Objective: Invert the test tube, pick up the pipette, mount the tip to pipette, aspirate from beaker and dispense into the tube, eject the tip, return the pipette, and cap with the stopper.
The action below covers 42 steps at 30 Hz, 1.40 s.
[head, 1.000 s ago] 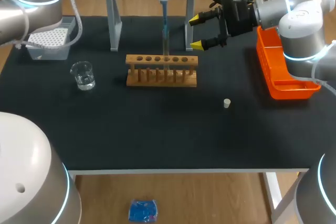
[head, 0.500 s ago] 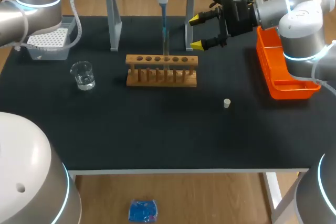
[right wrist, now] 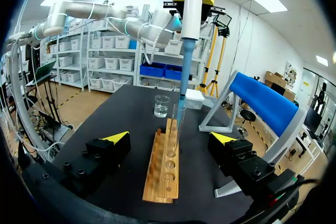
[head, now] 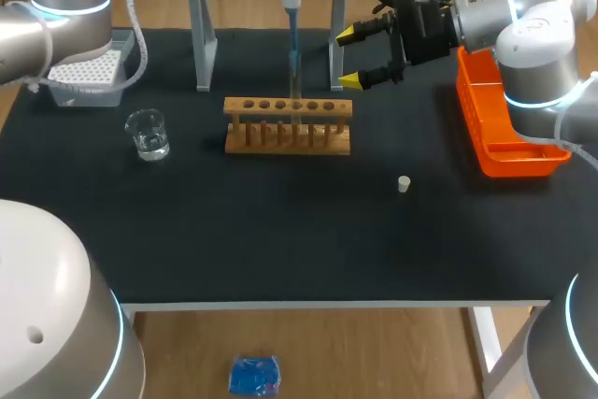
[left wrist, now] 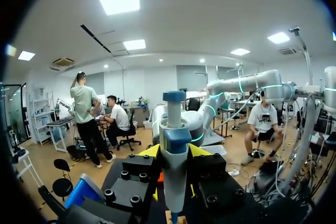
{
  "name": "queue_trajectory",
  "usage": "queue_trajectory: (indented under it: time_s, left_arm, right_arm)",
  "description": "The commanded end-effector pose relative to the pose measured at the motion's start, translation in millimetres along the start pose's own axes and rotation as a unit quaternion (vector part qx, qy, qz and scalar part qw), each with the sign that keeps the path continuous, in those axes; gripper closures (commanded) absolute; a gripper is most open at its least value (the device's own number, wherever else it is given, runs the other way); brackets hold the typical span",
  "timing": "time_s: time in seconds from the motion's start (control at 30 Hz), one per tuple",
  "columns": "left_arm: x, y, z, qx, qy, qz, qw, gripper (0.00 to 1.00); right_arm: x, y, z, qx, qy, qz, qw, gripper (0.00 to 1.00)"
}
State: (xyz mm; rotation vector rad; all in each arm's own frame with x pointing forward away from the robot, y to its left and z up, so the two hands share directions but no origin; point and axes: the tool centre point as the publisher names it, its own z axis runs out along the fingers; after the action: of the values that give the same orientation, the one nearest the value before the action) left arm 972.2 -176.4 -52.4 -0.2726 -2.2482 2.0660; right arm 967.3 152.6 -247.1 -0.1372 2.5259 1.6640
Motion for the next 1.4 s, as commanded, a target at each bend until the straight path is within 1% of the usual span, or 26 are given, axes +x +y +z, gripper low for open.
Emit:
queue_trajectory:
  time_s: [0.03,1.4]
  left_arm:
    - [-1.9,2.3,1.5,0.001,0.002,0.0,1.0,1.0]
    - [-2.8,13.3,4.6,-0.006,0.002,-0.009,1.0,1.0]
  right_arm:
    - [-0.1,-0.4,-0.3,0.0,0.0,0.0,1.0,0.0]
    - [-0.1,-0.4,-0.3,0.0,0.0,0.0,1.0,0.0]
